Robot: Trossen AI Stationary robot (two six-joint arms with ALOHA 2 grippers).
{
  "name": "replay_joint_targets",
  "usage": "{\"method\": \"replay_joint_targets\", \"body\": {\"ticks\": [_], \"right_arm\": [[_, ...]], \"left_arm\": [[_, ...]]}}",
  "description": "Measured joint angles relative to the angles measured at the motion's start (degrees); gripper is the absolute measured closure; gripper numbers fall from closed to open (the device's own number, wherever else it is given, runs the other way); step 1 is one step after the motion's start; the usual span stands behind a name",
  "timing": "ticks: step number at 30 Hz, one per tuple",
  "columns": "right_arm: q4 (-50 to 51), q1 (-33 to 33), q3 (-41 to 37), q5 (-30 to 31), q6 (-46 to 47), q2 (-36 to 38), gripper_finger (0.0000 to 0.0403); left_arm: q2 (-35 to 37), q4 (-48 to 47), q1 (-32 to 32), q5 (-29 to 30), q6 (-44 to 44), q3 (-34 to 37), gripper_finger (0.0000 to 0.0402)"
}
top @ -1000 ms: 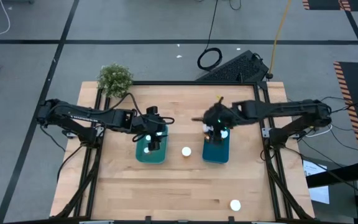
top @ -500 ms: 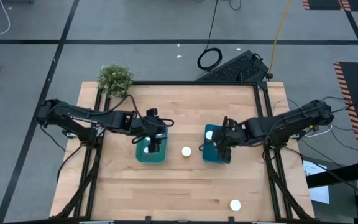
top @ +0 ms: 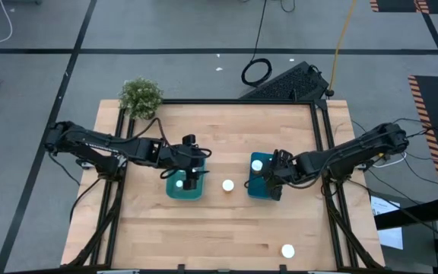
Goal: Pick and place medicine bottles into bin by pill shape (circle, oval)
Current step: Put the large orange pill bottle into the blue bin
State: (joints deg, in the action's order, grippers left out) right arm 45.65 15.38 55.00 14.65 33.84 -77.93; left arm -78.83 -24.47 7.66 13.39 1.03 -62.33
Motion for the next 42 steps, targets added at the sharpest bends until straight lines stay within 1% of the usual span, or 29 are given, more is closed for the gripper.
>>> {"method": "replay_joint_targets", "body": {"ticks": [6, 13, 20, 26, 35, 39, 42], "right_arm": [[-6.6, -0.4, -5.4, 0.4, 0.0, 0.0, 0.0188], [-11.0, -0.4, -9.4, 0.5, 0.0, 0.1, 0.0188], [-11.2, -0.4, -9.6, 0.7, -0.1, 0.1, 0.0186], [-10.4, -0.4, -9.7, 1.7, -0.2, 0.6, 0.0166], [-9.7, -0.4, -9.7, 1.8, -1.3, 4.3, 0.0133], [-9.7, -0.3, -9.7, 1.8, -1.8, 6.6, 0.0127], [-9.8, -0.3, -9.7, 1.8, -2.0, 9.1, 0.0127]], "left_arm": [[0.0, 1.7, 0.0, 0.0, 0.2, 0.0, 0.0151], [0.0, 2.1, 0.0, -1.4, -0.1, 0.0, 0.0151], [0.0, 2.5, 0.0, -1.4, -0.2, 0.0, 0.0151], [0.0, 2.5, 0.1, -1.8, -1.7, 0.0, 0.0151], [0.0, 3.2, 2.4, -2.5, -2.3, 0.0, 0.0151], [-0.8, 6.0, 3.1, -2.5, -2.6, 0.0, 0.0151], [-2.1, 6.2, 3.9, -2.3, -2.7, 0.0, 0.0151]]}}
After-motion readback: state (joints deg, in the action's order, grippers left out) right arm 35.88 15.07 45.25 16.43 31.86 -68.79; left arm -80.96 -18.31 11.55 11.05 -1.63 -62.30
